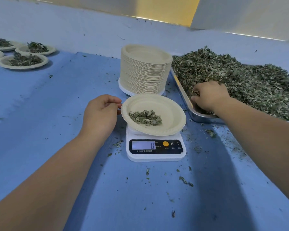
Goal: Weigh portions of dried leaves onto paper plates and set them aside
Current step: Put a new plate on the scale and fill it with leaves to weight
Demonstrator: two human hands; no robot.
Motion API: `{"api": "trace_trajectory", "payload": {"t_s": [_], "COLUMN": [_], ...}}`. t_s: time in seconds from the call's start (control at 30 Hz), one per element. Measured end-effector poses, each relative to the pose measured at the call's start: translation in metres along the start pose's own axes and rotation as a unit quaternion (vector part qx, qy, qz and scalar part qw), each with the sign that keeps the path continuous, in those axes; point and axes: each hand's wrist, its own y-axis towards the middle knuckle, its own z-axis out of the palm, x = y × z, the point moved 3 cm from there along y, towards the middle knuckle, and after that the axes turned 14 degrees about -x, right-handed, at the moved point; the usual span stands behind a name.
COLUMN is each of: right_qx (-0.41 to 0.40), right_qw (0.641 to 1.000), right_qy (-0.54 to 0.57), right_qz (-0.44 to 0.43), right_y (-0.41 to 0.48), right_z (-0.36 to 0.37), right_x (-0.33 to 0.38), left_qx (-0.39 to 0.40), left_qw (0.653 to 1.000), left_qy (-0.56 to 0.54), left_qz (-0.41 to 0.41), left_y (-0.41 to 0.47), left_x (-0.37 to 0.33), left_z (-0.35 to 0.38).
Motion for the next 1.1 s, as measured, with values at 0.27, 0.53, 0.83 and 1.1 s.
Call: {"api": "trace_trajectory", "payload": {"t_s": [0.27,0.53,0.83,1.1], "right_qx": [0.153,-0.023,0.107,0.048], "right_qw": [0.987,0.998,0.993,0.998], "right_qy": [0.032,0.064,0.041,0.030], "right_qz": [-0.018,0.006,0.021,-0.008], "right_y": [0.000,-0.005,-0.010,-0.017], "right_z": [0.005,-0.020,-0.001,-0.010], "right_x": [0.011,0.008,0.000,0.008], "left_qx": [0.006,0.009,0.006,0.006], "left_qw": [1.000,1.000,1.000,1.000], "left_qy": [0.009,0.006,0.005,0.004], "left_qz": [0.014,0.017,0.012,0.011], "left_y": [0.001,0.000,0.002,0.002], "left_x": [0.002,0.003,0.004,0.003], "left_z": [0.001,0.000,0.000,-0.001]}}
